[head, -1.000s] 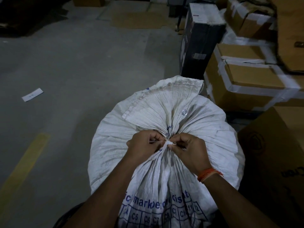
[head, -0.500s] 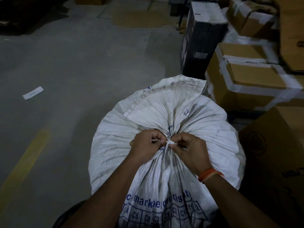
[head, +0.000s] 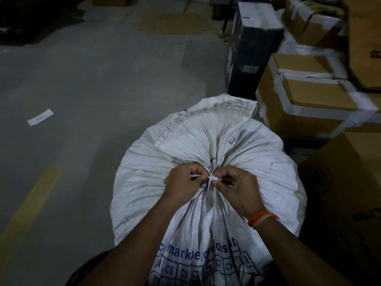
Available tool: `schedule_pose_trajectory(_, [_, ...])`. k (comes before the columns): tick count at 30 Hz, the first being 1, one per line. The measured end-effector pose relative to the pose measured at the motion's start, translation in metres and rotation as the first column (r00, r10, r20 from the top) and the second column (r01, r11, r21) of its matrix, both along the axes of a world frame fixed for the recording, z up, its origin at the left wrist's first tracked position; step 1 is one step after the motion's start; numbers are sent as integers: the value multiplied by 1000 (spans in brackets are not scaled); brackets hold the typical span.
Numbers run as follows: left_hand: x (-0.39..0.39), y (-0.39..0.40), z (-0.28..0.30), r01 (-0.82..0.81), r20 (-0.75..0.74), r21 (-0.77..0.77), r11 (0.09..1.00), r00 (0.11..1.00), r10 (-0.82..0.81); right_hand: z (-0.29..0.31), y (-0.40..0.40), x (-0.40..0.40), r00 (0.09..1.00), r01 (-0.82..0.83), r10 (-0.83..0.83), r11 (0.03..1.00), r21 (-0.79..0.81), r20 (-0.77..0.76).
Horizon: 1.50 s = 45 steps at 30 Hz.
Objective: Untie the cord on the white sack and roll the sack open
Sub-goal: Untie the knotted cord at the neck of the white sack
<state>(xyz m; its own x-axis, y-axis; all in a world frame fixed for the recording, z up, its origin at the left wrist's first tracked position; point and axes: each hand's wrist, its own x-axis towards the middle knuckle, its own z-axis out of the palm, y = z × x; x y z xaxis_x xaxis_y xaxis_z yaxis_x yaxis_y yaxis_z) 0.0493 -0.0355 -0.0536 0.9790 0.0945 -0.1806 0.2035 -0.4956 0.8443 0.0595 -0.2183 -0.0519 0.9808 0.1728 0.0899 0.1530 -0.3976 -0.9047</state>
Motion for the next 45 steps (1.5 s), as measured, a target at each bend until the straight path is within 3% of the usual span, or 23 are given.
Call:
schedule_pose_trajectory(10, [3, -3, -7, 32, 27, -59, 998, 999, -31, 3, -1, 2, 999, -30, 30, 1000, 0, -11])
schedule_pose_trajectory(27, [6, 11, 1, 89, -12, 9, 996, 996, -89, 4, 0, 6, 999, -29, 29, 999, -37, -20])
schedule_pose_trajectory(45, [4, 0, -7, 43, 23, -43, 998, 999, -42, 2, -1, 5, 999, -50, 49, 999, -21, -17])
